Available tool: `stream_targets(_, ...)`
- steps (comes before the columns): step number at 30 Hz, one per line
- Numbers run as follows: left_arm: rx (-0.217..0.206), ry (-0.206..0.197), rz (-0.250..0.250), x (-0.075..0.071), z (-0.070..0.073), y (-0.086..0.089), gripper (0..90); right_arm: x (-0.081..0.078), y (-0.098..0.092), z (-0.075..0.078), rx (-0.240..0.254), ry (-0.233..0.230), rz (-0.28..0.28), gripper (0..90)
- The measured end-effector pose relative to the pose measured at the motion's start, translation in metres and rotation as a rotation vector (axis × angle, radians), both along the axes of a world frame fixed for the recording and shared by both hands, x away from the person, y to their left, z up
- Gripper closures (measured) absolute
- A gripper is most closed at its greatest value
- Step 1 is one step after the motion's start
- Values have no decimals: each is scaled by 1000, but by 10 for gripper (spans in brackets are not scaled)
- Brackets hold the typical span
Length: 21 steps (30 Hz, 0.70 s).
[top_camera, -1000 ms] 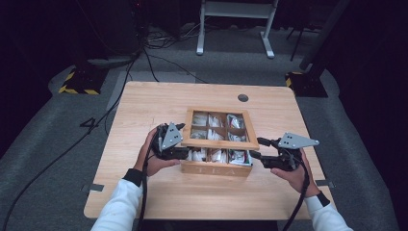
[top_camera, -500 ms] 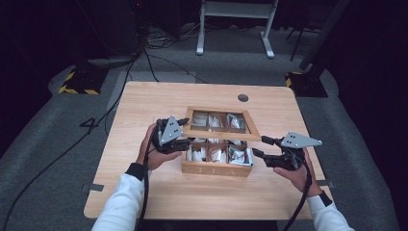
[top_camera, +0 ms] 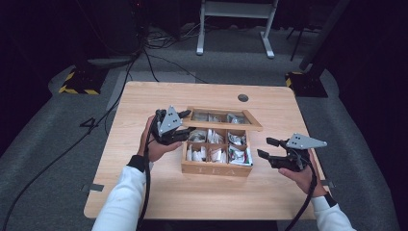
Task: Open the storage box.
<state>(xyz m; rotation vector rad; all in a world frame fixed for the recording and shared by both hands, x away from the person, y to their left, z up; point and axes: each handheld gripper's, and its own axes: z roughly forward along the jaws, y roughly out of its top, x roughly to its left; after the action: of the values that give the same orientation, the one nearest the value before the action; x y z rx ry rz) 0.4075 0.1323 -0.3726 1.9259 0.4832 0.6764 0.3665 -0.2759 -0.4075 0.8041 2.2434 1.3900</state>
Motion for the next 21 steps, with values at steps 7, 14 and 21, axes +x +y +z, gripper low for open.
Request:
stream_targets(7,-23,18,-20,8,6,2,515,-1,-1,1,6,1,1,391)
stream_targets(14,-41,21,-18,15,13,2,515,-1,0,0,9,4,7,391)
stream_targets(21,-51,22,-17,23,20,2,522,0,-2,-1,10,7,9,392)
